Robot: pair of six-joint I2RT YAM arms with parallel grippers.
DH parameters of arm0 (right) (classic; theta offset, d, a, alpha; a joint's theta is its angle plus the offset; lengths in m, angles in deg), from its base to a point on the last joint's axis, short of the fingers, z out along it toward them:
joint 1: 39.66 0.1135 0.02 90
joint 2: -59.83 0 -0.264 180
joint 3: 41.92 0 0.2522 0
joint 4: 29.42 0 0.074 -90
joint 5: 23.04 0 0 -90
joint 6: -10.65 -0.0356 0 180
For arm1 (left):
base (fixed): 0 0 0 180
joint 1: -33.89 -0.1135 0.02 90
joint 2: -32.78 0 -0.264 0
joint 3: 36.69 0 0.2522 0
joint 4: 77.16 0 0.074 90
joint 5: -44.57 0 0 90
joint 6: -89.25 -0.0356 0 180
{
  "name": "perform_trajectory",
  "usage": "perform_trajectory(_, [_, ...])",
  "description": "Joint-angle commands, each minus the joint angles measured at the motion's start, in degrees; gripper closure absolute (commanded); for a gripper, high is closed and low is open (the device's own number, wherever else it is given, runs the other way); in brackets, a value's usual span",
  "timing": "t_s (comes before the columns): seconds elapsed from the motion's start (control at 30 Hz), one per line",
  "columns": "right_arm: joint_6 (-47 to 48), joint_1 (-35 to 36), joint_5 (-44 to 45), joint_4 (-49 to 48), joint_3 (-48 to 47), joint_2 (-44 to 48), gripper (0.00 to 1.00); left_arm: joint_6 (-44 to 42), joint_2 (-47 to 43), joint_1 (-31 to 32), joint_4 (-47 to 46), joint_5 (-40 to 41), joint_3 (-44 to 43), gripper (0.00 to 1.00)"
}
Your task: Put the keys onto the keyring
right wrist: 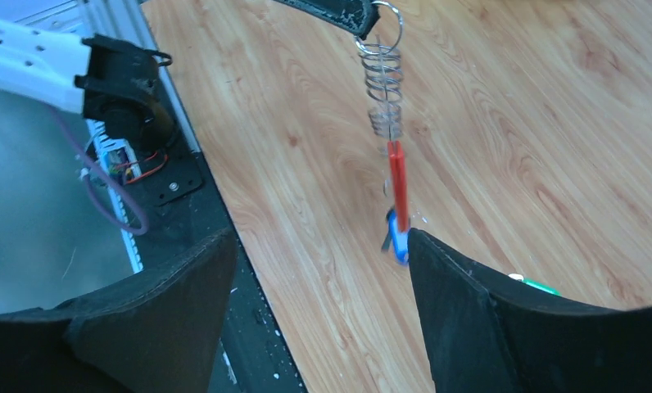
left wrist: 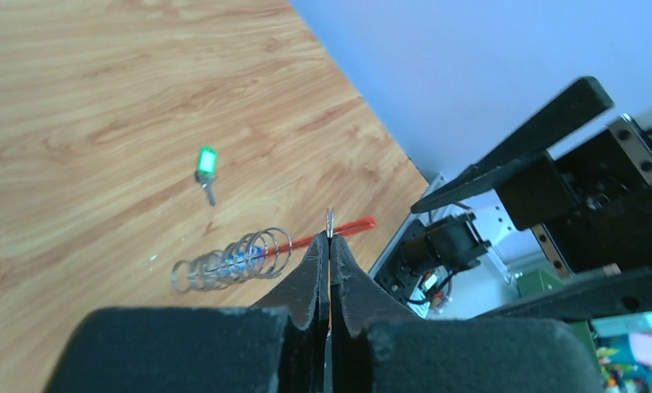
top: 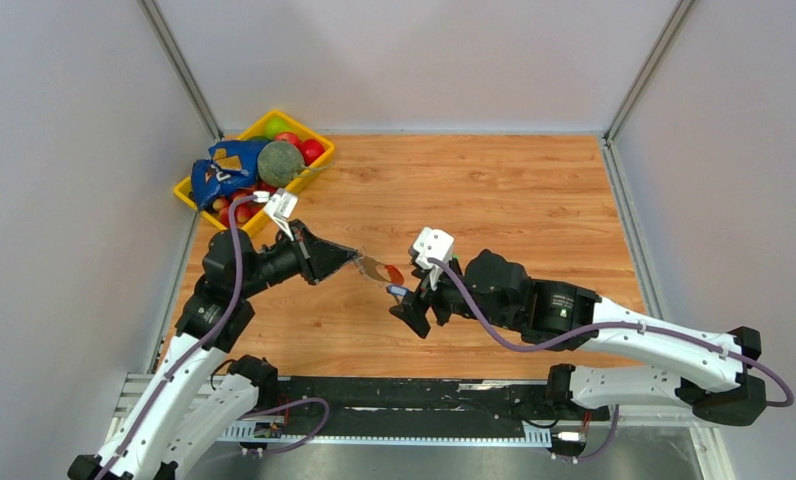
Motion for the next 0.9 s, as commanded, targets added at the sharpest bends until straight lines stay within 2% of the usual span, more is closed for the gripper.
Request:
perform_trajectory(0.0, [4.16,1.60,-5.02,1.38,-4.98,0.58,0.22,-3.66,-3.28,-0.16,-6.84,-9.66,-2.33,1.00])
perform_trajectory(0.3, [5.32,1.80,-14.00,-0.28,-9.62,1.42,0.29,-2.88,-8.51,-0.13,-17.35,-15.76,-0.10,1.00])
perform_trajectory(0.57, [0.96,1.79,-16.43,-8.27,-8.99,3.36,0.39,1.71,-10.41,-0.13,-24.13,-17.04,1.85,1.00])
perform_trajectory(0.7, [0.94,1.80,-16.17,-11.69,-8.39,3.79,0.41,5.46,-11.79,-0.13,-28.99,-14.77,3.94,1.00])
perform_trajectory(0.87, [1.09,1.82,-12.93,-14.44,-8.51,3.81,0.44,12.33,-15.43,-0.14,-39.64,-9.23,10.14,1.00])
